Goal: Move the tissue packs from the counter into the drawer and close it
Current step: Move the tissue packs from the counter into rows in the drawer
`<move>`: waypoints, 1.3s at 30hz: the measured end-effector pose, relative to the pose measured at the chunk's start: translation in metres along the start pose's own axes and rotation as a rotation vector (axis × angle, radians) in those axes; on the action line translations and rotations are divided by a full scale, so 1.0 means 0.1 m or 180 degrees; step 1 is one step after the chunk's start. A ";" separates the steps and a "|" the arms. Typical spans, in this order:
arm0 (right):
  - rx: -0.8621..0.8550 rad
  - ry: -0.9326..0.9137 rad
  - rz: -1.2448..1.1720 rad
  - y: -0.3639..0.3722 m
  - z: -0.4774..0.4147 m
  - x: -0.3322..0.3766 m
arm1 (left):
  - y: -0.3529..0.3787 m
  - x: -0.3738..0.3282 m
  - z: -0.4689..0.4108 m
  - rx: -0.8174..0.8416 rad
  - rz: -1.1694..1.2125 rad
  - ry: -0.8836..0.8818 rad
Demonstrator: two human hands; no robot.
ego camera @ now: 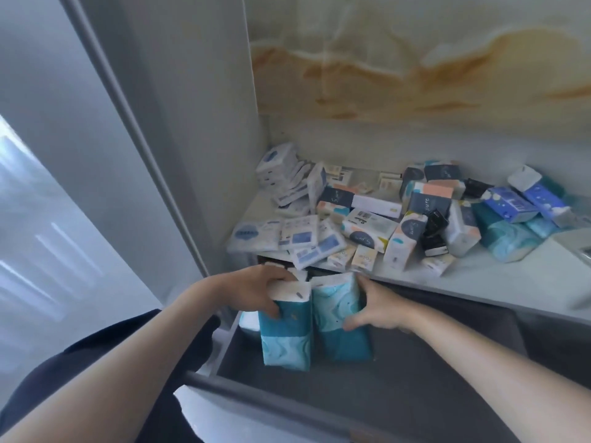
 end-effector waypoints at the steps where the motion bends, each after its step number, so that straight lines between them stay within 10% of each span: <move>1: 0.0074 0.0046 -0.0014 0.05 -0.01 -0.04 | 0.06 0.06 0.04 0.0125 0.0031 -0.0068; 19: 0.0342 0.0096 0.0857 1.07 0.05 -0.12 | 0.28 0.52 0.13 0.0199 -0.0943 -0.0528; 39: 0.0228 0.1642 -0.0594 1.63 0.05 -0.32 | 0.68 1.13 0.18 0.0649 -0.1730 -0.1094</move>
Point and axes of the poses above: each hand's wrist, its own z-axis away from the middle knuckle, its own y-axis out of the palm, x = y × z, the point moved 10 cm from there along -z, towards the middle knuckle, and after that the axes turned 10 degrees about -x, right-handed, at the moved point
